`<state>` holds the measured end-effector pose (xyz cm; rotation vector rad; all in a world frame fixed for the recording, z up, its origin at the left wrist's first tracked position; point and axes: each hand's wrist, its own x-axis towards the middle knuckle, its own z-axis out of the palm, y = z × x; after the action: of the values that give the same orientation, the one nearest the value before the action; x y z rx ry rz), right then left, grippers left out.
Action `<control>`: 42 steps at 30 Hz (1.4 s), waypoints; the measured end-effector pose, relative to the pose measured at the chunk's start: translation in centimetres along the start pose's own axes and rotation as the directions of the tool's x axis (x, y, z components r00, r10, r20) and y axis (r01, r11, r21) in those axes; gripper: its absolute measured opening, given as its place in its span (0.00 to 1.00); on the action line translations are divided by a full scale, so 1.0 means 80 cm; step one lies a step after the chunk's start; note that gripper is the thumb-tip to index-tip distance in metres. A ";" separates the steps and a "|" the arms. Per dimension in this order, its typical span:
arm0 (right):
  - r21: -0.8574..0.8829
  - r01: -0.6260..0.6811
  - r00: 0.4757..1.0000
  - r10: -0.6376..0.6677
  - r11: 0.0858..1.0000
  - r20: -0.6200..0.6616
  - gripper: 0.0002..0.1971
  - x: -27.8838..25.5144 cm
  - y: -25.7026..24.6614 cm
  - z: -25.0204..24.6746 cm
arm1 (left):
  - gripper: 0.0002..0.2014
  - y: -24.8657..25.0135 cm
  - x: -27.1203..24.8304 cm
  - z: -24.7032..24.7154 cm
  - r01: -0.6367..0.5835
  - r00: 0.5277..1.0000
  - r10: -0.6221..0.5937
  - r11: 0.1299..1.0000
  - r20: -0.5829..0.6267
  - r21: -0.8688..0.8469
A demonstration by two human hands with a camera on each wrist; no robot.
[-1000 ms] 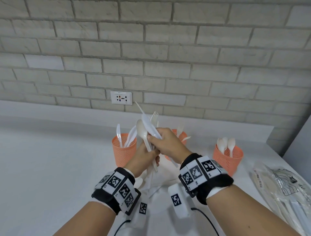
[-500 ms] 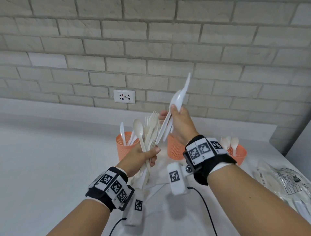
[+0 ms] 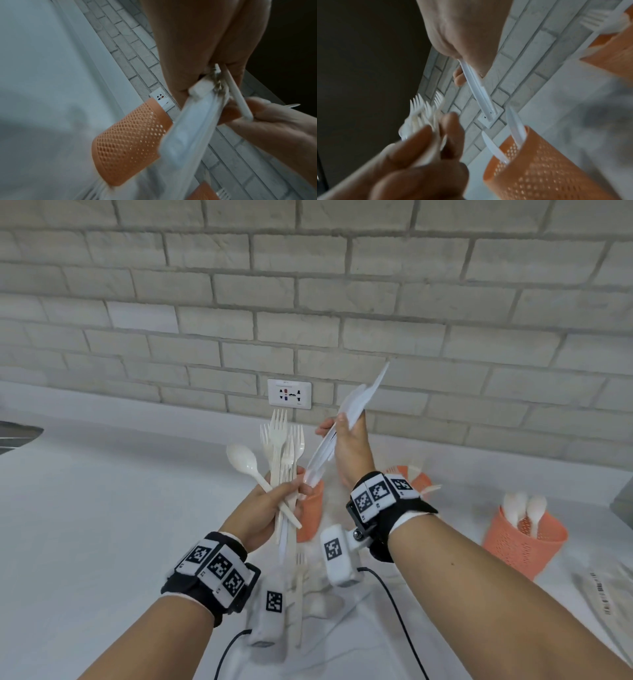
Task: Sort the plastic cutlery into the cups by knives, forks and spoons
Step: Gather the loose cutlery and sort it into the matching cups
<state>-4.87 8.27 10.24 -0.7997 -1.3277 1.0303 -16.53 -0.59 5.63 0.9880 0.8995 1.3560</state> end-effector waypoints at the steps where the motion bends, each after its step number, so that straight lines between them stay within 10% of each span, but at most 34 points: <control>1: 0.003 -0.029 0.999 0.028 1.000 0.024 0.08 0.000 0.009 0.007 | 0.11 0.000 0.001 -0.004 -0.005 1.000 0.005 1.000 0.011 -0.007; 11: -0.204 -0.190 0.964 0.221 0.960 0.144 0.08 -0.002 0.068 0.028 | 0.13 -0.002 0.007 -0.026 -0.032 0.999 0.030 0.997 0.029 0.074; 16: -0.393 0.125 0.992 -0.114 0.911 0.052 0.18 0.001 0.054 0.022 | 0.12 -0.005 0.012 -0.033 -0.024 1.000 0.024 1.000 -0.002 0.019; 21: -0.363 0.270 0.963 -0.243 0.892 0.120 0.06 -0.019 0.027 0.017 | 0.08 -0.003 0.016 -0.028 -0.040 0.999 0.037 0.991 -0.025 -0.126; 28: -0.401 0.126 0.894 0.071 0.907 0.443 0.08 -0.071 0.017 -0.002 | 0.10 0.006 0.029 -0.022 -0.123 0.971 0.069 0.966 -0.230 -0.229; 36: -0.519 0.060 0.840 0.238 0.853 0.488 0.17 -0.095 0.012 -0.005 | 0.07 0.008 0.030 -0.011 -0.248 0.941 0.160 0.926 -0.298 -0.286; 42: -0.494 -0.163 0.647 0.471 0.854 0.600 0.15 -0.080 0.006 -0.044 | 0.09 0.018 0.037 -0.031 -0.289 0.922 0.169 0.899 -0.347 -0.329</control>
<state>-1.18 2.87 6.98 -1.0260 -2.1733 1.4699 -19.24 2.46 6.29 0.6040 0.7228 1.8472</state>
